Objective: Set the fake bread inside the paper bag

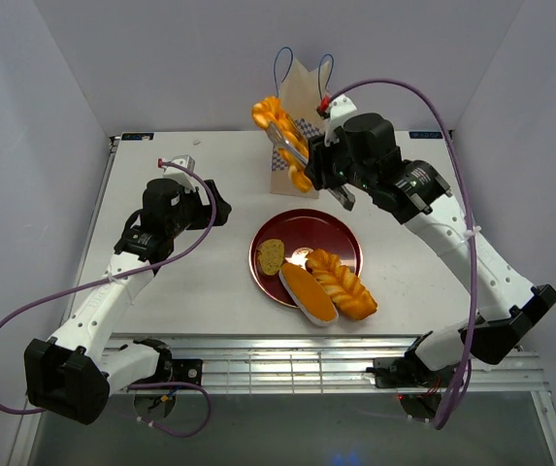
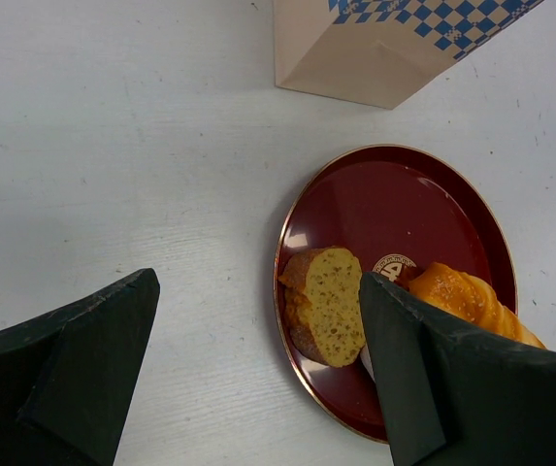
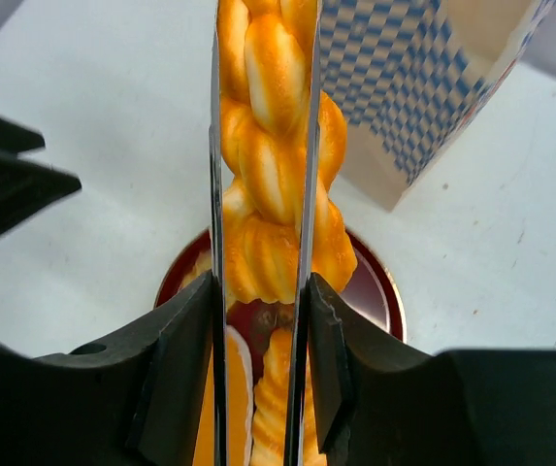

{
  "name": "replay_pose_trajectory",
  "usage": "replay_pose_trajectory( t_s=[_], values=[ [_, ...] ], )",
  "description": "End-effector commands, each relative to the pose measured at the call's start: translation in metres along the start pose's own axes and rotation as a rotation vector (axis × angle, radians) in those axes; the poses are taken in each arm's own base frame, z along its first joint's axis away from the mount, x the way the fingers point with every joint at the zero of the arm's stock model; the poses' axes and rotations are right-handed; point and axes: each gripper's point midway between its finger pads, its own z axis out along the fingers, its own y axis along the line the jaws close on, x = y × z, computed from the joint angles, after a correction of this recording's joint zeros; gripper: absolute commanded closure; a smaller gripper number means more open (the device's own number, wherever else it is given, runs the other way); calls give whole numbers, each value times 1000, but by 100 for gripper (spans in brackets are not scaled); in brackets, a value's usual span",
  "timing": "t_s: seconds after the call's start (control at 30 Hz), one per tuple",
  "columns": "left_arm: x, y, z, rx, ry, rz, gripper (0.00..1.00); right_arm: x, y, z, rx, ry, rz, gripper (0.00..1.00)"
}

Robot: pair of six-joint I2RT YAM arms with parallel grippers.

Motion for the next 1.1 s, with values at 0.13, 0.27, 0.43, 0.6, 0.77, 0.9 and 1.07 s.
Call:
replay_pose_trajectory(
  t_s=[0.13, 0.27, 0.43, 0.6, 0.77, 0.9, 1.07],
  values=[
    [-19, -12, -9, 40, -48, 4, 6, -96, -35, 14, 131, -227, 16, 56],
    [-17, -13, -7, 48, -38, 1, 6, -131, -44, 24, 93, -301, 53, 57],
    [-13, -11, -4, 43, -25, 1, 6, -145, -73, 49, 30, -330, 146, 57],
    [-9, -19, -2, 87, -8, -11, 6, -140, -79, 73, -50, -323, 156, 57],
    [-8, -19, 0, 89, 1, -15, 6, -146, -74, 86, -114, -356, 179, 57],
    [-6, -20, 0, 94, 5, -16, 6, -151, -80, 95, -119, -372, 199, 57],
    [-7, -19, 0, 90, 2, -17, 6, -153, -93, 100, -102, -390, 209, 57]
  ],
)
